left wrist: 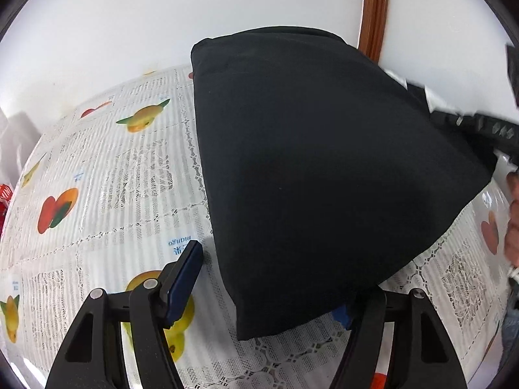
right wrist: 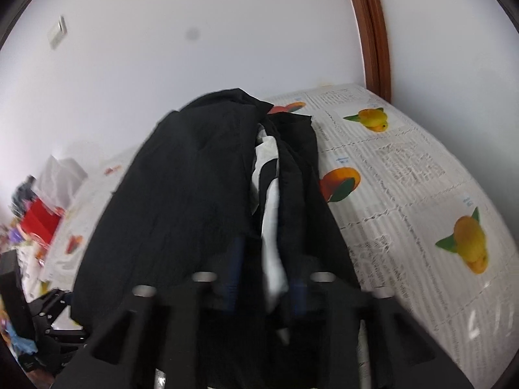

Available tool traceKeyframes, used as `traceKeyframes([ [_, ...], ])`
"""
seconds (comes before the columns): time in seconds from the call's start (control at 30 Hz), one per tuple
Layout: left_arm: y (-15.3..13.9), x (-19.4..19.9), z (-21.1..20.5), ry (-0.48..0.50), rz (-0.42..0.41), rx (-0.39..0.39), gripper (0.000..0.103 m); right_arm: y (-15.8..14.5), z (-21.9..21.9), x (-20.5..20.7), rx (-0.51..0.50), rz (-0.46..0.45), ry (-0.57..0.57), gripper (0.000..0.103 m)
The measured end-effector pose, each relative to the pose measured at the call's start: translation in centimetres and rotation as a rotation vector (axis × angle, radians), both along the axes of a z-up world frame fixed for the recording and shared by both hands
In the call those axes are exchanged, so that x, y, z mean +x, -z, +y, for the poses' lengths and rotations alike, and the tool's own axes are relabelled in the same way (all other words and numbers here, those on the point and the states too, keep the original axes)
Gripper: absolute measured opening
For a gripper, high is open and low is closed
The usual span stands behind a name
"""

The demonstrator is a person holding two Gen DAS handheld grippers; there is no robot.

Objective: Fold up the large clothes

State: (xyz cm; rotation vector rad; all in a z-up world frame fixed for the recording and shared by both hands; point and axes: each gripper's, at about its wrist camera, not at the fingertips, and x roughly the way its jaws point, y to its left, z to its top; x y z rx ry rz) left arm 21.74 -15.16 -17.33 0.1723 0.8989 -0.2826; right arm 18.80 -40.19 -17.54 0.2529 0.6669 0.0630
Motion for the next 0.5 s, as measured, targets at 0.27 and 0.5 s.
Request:
traceKeyframes([
  [0.27,-0.1,-0.1,0.2,0.000,-0.002,0.001,0.069,1.6,-5.6,-1.9,0.198,-0.050,0.040,0.007],
  [0.5,-0.5,-0.7,1.6,0.014,0.013,-0.034,0.068,1.4,-5.8,-5.3,0.031,0.006,0.099,0.032],
])
